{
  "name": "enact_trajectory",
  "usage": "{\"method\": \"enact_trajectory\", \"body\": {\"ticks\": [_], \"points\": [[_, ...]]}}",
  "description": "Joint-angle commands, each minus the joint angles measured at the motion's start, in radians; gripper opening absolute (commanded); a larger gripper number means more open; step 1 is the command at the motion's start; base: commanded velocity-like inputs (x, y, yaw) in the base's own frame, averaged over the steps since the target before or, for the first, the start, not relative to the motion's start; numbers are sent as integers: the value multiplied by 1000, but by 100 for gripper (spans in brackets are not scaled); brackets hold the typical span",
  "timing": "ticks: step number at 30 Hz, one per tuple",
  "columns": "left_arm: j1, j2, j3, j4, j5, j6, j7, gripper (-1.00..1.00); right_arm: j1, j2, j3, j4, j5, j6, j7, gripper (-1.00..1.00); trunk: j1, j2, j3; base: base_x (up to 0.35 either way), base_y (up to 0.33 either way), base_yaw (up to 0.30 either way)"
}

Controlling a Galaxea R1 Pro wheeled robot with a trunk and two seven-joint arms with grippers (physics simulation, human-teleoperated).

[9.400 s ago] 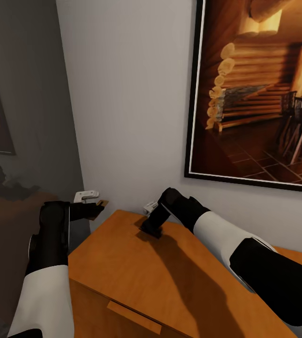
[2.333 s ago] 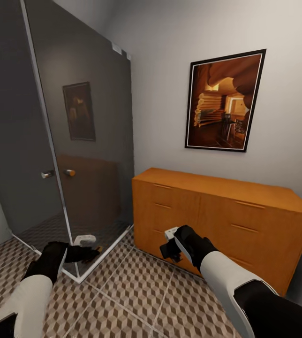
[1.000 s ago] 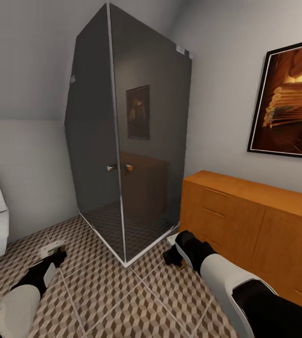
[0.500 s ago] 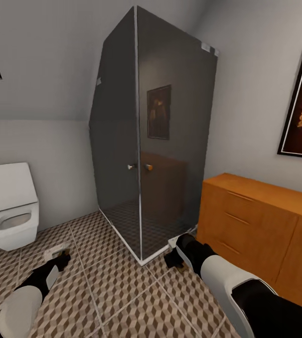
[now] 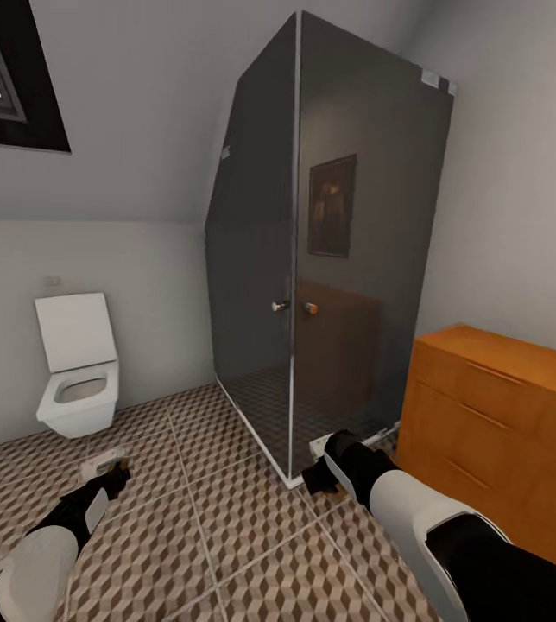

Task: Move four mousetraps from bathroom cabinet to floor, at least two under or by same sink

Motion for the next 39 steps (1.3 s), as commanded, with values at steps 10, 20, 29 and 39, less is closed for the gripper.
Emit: {"method": "enact_trajectory", "body": {"ticks": [10,20,29,39], "points": [[-1,0,2,-1,-8,-3,1,-100,-1,0,1,-1,9,3,5,-100,0,-1,-1,0,0,274],[-1,-10,2,0,-9,-2,1,-100,-1,0,1,-1,9,-14,-13,-100,0,-1,-1,0,0,274],[-1,-14,2,-1,-10,-5,1,-100,-1,0,0,-1,9,-15,-16,-100,0,-1,-1,0,0,274],[-1,-19,2,-1,-36,-8,0,-100,-1,0,0,-1,9,-16,-18,-100,0,-1,-1,0,0,274]]}}
